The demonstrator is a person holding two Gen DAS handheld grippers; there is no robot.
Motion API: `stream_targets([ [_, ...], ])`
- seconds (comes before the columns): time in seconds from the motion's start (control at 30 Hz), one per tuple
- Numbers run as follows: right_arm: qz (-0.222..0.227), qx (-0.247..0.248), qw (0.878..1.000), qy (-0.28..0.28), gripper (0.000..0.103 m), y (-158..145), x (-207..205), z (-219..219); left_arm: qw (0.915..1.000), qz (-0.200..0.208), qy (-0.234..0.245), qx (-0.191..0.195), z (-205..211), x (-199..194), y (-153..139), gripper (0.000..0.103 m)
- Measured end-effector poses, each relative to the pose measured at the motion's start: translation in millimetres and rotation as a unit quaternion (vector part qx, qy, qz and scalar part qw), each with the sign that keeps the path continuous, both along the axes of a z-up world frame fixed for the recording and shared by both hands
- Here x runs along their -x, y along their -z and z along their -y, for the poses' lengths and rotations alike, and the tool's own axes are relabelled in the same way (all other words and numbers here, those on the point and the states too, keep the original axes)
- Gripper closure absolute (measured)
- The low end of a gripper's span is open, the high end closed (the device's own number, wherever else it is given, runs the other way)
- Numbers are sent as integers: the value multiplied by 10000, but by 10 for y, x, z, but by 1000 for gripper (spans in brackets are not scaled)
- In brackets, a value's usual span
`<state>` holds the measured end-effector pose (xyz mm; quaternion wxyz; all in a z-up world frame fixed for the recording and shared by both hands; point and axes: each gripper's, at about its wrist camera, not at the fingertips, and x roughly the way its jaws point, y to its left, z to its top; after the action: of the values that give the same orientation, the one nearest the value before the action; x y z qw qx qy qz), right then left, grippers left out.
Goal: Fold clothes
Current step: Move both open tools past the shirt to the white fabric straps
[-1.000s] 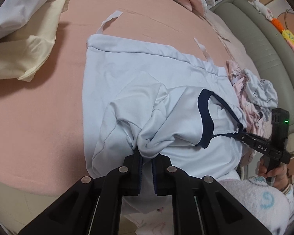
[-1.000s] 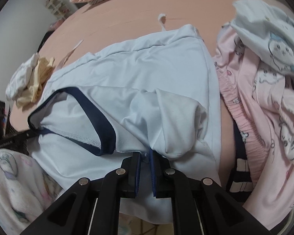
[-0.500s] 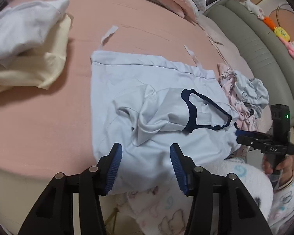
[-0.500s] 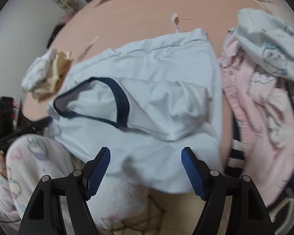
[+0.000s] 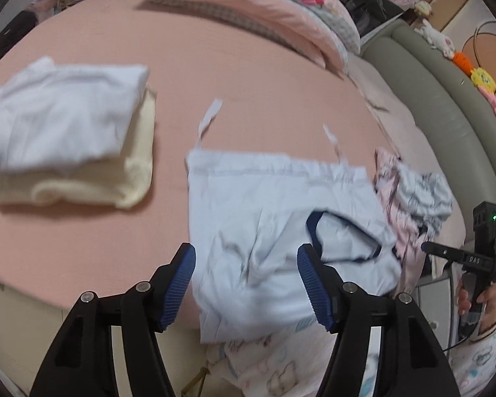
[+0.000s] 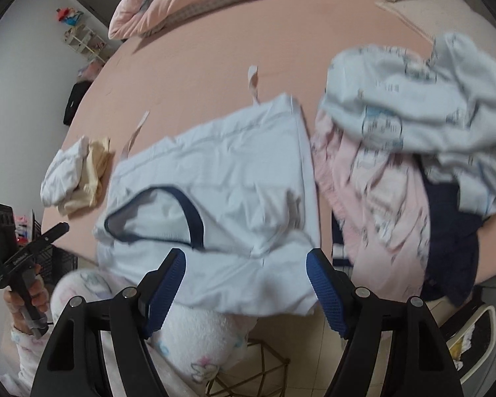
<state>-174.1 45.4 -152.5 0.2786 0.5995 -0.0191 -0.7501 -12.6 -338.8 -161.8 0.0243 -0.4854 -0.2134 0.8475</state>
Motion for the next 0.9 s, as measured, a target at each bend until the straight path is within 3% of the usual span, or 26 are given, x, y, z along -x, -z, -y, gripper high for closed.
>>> stream_targets([
  [0.3, -57, -173, 9998, -72, 28, -126, 282, 202, 9996, -34, -2, 289, -15, 419, -193, 41],
  [0.9, -201, -828, 9962, 184, 28, -62, 1056, 537, 9945, 652, 139, 806, -86, 1396, 123, 41],
])
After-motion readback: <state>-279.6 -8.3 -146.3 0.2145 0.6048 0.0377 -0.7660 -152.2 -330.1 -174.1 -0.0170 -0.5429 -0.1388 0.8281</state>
